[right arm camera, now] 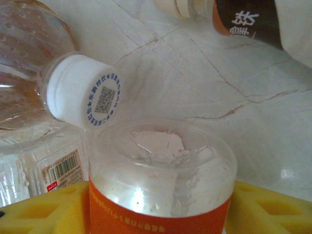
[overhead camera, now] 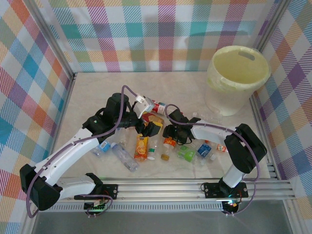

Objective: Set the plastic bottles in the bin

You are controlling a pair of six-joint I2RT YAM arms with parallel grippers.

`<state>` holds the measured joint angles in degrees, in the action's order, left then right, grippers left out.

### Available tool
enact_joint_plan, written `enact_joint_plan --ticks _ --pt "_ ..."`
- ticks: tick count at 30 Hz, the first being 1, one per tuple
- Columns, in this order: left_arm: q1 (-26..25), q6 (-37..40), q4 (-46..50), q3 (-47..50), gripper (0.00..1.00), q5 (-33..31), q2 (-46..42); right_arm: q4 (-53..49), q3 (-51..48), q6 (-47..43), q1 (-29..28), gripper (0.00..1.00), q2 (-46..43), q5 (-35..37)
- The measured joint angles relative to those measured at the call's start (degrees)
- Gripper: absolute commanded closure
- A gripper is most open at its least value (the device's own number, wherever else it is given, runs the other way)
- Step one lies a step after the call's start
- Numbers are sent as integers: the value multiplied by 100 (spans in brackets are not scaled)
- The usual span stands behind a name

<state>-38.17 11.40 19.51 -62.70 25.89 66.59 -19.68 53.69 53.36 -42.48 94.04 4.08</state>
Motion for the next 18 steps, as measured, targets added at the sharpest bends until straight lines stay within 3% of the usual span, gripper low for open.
enact_joint_plan --ticks 7,18 --pt "0 44 -24 11 0 15 -2 63 -81 -26 -26 38 -98 66" --pt "0 -22 -273 175 0 11 -26 63 -238 -518 -26 42 -1244 308"
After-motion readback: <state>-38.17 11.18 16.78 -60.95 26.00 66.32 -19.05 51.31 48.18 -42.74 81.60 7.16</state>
